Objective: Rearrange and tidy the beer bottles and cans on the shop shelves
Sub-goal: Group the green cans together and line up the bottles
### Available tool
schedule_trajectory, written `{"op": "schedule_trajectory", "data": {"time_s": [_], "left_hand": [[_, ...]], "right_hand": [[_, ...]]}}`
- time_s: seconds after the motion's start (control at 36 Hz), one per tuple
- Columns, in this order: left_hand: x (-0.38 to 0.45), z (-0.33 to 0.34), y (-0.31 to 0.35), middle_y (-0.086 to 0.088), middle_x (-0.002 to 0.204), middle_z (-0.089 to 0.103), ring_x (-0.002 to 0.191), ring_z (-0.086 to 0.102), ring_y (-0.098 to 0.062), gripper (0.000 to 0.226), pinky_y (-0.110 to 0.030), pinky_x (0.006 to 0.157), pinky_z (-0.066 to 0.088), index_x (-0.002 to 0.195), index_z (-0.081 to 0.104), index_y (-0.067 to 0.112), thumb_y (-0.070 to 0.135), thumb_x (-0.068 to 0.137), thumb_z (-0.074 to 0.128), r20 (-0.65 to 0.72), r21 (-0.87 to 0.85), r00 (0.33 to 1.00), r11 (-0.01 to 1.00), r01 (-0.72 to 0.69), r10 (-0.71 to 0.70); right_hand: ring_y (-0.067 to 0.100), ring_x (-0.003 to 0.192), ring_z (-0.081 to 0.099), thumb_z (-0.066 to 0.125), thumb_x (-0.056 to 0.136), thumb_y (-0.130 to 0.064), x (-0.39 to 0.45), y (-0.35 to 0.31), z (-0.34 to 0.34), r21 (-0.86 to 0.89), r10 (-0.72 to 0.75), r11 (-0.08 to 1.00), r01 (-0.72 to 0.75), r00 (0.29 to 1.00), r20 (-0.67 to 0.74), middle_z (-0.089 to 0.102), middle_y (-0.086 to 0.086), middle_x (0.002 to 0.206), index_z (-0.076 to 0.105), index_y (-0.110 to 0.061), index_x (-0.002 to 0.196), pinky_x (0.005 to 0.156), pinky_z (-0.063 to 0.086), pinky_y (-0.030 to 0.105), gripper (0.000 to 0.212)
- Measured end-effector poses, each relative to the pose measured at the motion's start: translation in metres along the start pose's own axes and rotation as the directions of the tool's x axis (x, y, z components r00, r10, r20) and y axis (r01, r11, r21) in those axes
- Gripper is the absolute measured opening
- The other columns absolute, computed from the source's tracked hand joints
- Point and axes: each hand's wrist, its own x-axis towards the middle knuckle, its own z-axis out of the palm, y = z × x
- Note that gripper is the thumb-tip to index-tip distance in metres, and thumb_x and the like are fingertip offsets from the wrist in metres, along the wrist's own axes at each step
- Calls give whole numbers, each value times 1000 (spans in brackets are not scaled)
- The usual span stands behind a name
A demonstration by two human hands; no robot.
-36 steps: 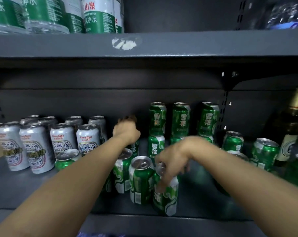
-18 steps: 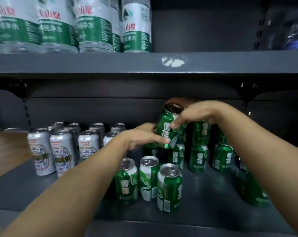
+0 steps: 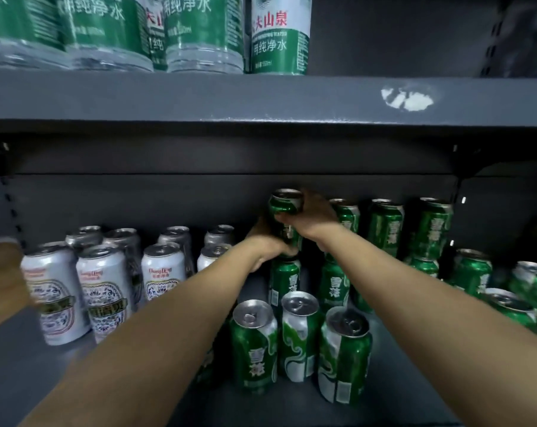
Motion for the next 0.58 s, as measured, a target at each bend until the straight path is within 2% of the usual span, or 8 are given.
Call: {"op": "schedule_trajectory", "data": {"time_s": [0.06, 0.14, 0.19, 0.31, 0.44, 0.58], "left_hand": [[3, 9, -4, -6, 141, 44, 120, 47, -15, 90, -13, 80, 36, 145, 30, 6, 3, 70, 81, -11, 52, 997, 995, 82, -82], [10, 19, -12, -9, 145, 40, 130, 42, -22, 98, -19, 87, 39, 148, 23, 3, 4, 70, 82, 5, 37, 979, 979, 202, -202], [11, 21, -15, -8, 146, 39, 132, 40, -22, 90, -22, 92, 38, 147, 25, 1, 6, 76, 78, 56, 36, 955, 957, 288, -290], [14, 24, -24, -4, 137, 50, 128, 45, -22, 62, -34, 97, 42, 135, 44, 4, 9, 81, 75, 109, -4, 923, 928, 372, -370], [12, 29, -36, -4, 125, 62, 118, 55, -21, 45, -36, 86, 47, 120, 58, 9, 11, 79, 76, 107, 19, 919, 925, 380, -380], [10, 26, -40, -4, 113, 68, 100, 64, -18, 55, -26, 61, 52, 116, 63, 13, 24, 67, 86, 51, 108, 932, 930, 352, -358]], "right_hand": [[29, 127, 48, 73, 82, -39, 3, 3, 7, 6, 44, 999, -44, 999, 14, 48, 12, 141, 33, -9, 142, 97, 39, 31, 77], [31, 122, 53, 73, 83, -37, 5, 7, 14, 7, 79, 997, -79, 997, 27, 54, 12, 135, 32, -8, 138, 94, 43, 34, 75], [31, 124, 52, 71, 84, -38, 7, 9, 16, -10, 87, 996, -86, 996, 37, 54, 12, 136, 29, -9, 142, 95, 43, 34, 78], [28, 129, 47, 69, 86, -38, 10, 13, 15, -23, 68, 997, -67, 997, 41, 48, 9, 143, 30, -9, 146, 97, 40, 30, 76], [27, 131, 45, 69, 87, -37, 10, 18, 12, -68, 25, 997, -21, 998, 57, 47, 9, 144, 35, -7, 143, 97, 37, 28, 72], [28, 134, 42, 67, 88, -40, 12, 18, 14, -93, 29, 995, -20, 995, 91, 42, 10, 148, 27, -8, 147, 102, 36, 30, 78]]}}
